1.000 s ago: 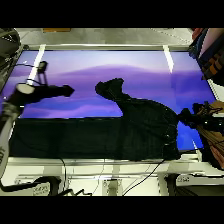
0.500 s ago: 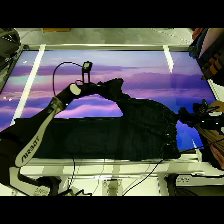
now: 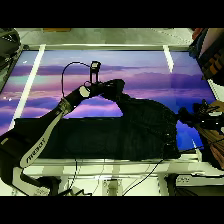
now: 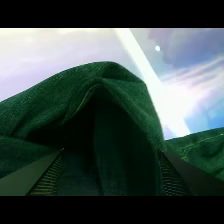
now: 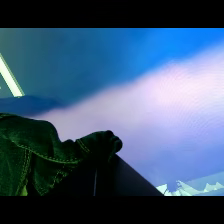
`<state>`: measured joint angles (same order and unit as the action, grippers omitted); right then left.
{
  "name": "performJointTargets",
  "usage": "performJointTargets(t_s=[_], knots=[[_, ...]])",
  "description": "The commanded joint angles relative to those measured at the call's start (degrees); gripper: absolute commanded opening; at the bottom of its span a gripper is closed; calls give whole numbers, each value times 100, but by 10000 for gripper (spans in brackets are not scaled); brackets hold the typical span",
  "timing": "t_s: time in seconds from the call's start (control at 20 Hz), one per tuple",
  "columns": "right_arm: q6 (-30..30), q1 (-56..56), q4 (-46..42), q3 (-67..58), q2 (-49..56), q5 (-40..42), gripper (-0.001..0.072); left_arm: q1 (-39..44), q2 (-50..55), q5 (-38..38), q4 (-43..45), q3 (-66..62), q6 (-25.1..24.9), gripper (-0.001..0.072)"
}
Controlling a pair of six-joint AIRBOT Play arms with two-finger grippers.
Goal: Fold the clothes and pants, and hang the long-sleeved shirts on hangers.
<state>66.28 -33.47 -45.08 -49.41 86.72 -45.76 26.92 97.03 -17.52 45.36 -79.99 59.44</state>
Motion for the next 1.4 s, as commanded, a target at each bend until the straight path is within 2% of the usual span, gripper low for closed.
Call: performJointTargets(t_s=[0.0,0.2,0.4,0.5,0.85,0.9,0.95,1.0,1.05,1.15,1.25,1.35], knots=[[2,7,4,-4,-4,-22,32,20,0,260,-9,-9,-2,697],[4,7,2,-4,-4,-28,32,24,-52,201,-579,-9,-2,697],[2,7,-17,-4,-4,-28,32,35,-96,-455,-1390,-7,-2,698],[2,7,-17,-4,-4,-28,32,149,-63,-831,-1399,-7,-4,698],[4,7,-15,-4,-4,-293,32,505,643,-662,-1370,-7,-9,679],[2,7,-17,-4,-4,-306,32,498,706,-579,-1370,-7,-11,605],[4,7,-17,-4,-4,-308,32,498,737,-446,-1370,-7,-31,454],[4,7,-17,-4,-4,-308,32,498,726,-278,-1373,-9,-31,270],[2,7,-17,-4,-4,-308,32,498,678,-33,-1373,-9,-33,52],[2,7,-17,-4,-4,-308,32,472,485,544,-1370,-9,-389,30],[2,7,-15,-7,-4,-313,32,365,166,970,-1370,-9,-1115,30],[2,7,-13,-7,-7,-317,32,164,-269,1093,-1370,-9,-1755,30]])
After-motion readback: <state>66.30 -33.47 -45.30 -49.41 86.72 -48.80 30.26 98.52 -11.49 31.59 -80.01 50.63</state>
